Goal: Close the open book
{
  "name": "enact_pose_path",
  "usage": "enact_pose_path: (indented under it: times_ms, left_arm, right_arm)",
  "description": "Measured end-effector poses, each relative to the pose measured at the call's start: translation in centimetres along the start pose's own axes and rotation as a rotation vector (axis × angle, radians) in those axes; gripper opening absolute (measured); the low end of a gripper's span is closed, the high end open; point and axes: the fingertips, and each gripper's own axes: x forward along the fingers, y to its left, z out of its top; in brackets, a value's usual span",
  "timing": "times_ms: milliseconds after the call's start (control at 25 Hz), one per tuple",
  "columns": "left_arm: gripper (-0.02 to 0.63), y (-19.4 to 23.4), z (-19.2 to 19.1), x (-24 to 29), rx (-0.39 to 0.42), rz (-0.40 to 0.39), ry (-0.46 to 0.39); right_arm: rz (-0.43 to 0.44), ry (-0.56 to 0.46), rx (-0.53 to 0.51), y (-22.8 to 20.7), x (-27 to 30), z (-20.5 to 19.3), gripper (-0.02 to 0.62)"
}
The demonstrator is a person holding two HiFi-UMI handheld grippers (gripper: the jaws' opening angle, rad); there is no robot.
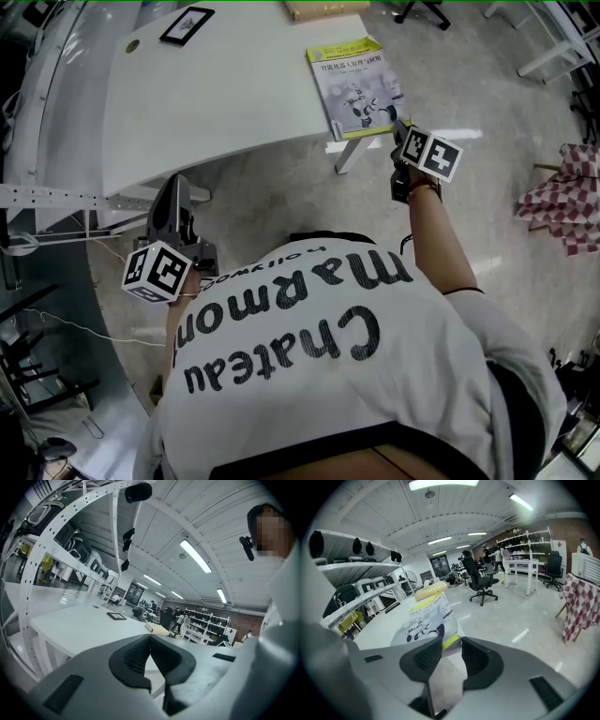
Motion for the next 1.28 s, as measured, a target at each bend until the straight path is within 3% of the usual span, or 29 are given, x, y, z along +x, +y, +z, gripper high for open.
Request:
enact_pose_path:
  times_ms: [80,480,800,920,1080,1280]
  left_arm:
    - [0.023,0.1,0.1,-0.1,-0.001,0.003,-0.004]
    - [0.023,0.1,0.3,-1.1,-0.012,0.02,-0.022]
    - [0.023,0.9,0.9,-1.5,-0.005,0.005,-0.02]
    - [0.023,0.9,1.6,-1.0,-0.006,-0.034,-0.016]
    - [0.023,0.7,3.2,-0.3,0.014,-0.099,-0.014]
    - [0.023,0.6,4.8,-0.5,0.064,-0.178,0.005]
  right_arm:
    - [-0.013,-0.003,0.027,-0.6,0.0,-0.1,0.153]
    - [-0.052,-0.008,0.152,-3.2,-0.6,0.2,0.156]
    - [-0.079,-0.042,0.298,-4.7,-1.9,-0.7,0.123]
    - [-0.11,-0.086,0.316,-4.9,-3.6,-0.7,0.064]
    - [-0.13,-0.183,0.33,-4.2,-7.0,0.6,0.055]
    - [-0.034,-0.356,0.376,-0.1,-11.4,3.3,0.052]
